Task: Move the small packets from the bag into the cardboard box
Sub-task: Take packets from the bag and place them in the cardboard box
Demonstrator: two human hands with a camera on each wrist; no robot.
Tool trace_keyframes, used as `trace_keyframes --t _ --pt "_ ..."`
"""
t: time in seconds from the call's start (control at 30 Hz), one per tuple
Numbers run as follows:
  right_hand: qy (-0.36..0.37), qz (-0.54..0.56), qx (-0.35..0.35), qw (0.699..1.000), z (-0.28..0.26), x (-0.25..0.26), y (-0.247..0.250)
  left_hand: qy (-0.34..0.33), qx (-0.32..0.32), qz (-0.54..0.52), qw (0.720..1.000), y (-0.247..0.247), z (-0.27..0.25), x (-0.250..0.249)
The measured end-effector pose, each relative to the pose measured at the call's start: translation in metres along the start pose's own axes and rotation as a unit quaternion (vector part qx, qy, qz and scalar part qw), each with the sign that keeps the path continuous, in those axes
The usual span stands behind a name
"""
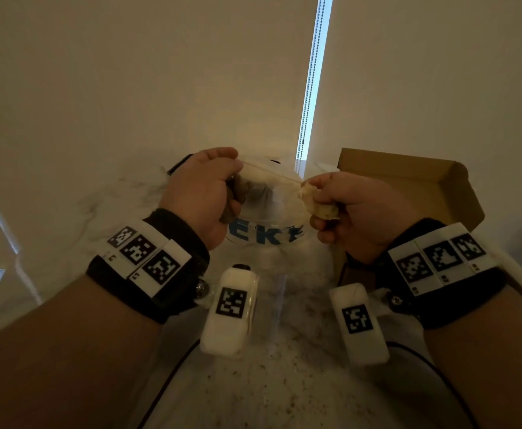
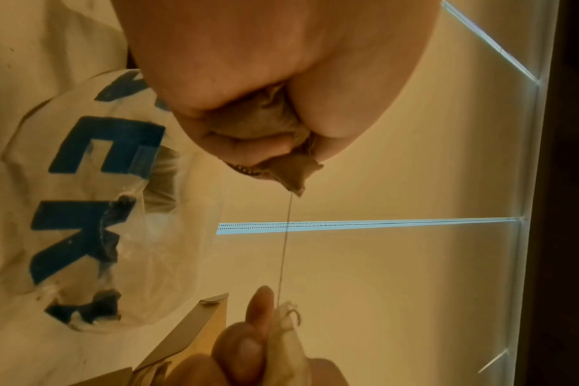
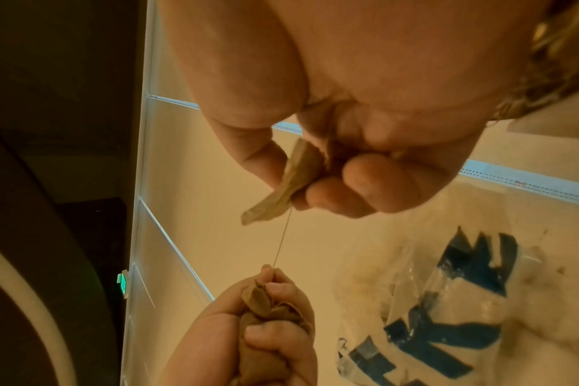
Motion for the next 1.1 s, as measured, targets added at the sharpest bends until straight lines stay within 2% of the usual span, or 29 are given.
trace_keyframes --t 0.13,0.27,0.5,0.63,0.93,1.03,1.1 --pt "-0.012 -0.022 0.028 0.999 0.000 -0.005 -0.002 -0.010 -0.017 -0.016 1.000 0.004 0.004 -0.004" --pt "-0.028 -0.049 0.089 0.994 -0.008 -0.007 -0.008 -0.025 -0.010 -0.011 1.000 0.003 0.004 -0.006" --pt "0.017 0.085 0.173 0.981 -0.016 0.011 -0.009 -0.038 -0.028 0.012 0.999 0.007 0.008 -0.004" --pt "0.020 0.132 0.233 0.963 -0.018 0.016 -0.005 -0.041 -0.042 0.016 0.998 0.011 0.012 -0.004" --pt "-0.022 -0.008 0.228 0.973 -0.021 -0.001 -0.013 -0.065 -0.057 0.022 0.996 0.014 0.015 -0.006" --pt "0.015 0.003 0.260 0.966 -0.025 0.003 -0.014 -0.072 -0.040 0.052 0.995 0.013 0.014 -0.006" --pt "0.044 0.050 0.276 0.959 -0.026 0.009 -0.012 -0.072 -0.012 0.088 0.993 0.010 0.012 -0.004"
Point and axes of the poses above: each hand's wrist, its own z-axis towards the middle knuckle, its own y-axis out of the back of the hand, x = y × z, the point moved 5 cm from there along z, towards the middle knuckle, and after that the axes turned 13 degrees about -x, right-handed, at the moved point
